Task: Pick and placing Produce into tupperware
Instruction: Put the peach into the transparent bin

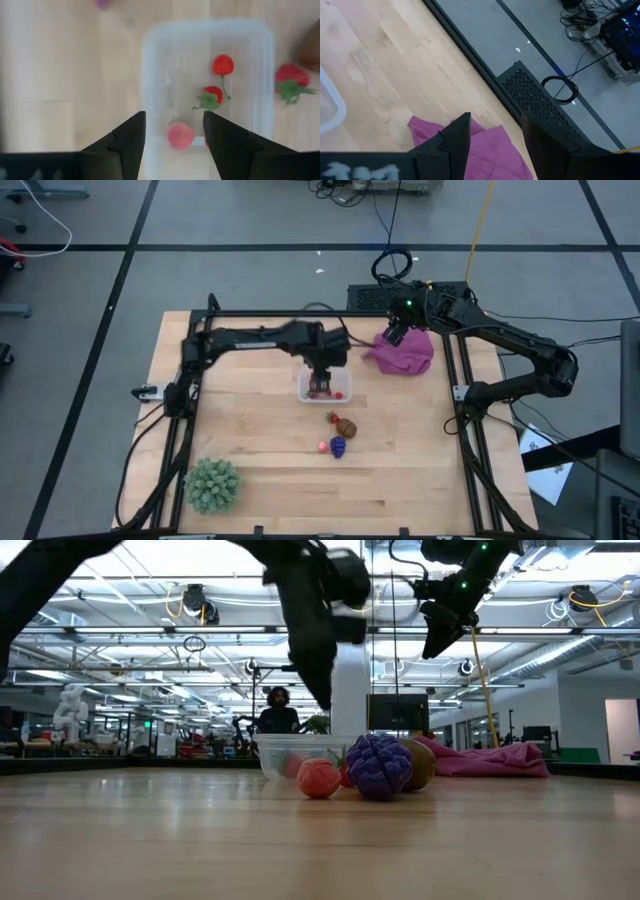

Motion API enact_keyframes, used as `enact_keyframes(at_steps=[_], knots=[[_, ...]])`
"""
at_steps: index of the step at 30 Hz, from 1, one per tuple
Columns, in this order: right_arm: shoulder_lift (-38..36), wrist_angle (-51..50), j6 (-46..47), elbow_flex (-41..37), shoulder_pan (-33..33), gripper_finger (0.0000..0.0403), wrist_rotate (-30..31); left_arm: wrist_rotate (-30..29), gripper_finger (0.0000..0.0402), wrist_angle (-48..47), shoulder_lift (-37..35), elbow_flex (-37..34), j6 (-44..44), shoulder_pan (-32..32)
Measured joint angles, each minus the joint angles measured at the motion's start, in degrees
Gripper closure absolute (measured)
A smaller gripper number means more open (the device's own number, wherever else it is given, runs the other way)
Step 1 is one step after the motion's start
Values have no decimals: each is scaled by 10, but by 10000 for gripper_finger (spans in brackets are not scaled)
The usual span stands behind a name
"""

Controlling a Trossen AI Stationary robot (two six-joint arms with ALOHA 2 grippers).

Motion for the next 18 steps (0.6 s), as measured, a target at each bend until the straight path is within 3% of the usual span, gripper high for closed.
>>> enact_keyframes(at_steps=[8,13,18], knots=[[0,-2,0,0,0,234,-2,0,199,-71,-141,1,-90,-28],[0,-1,0,0,0,234,-2,3,199,-91,-170,1,-164,-130],[0,0,0,0,1,234,-2,7,203,-49,-144,-14,-176,-238]])
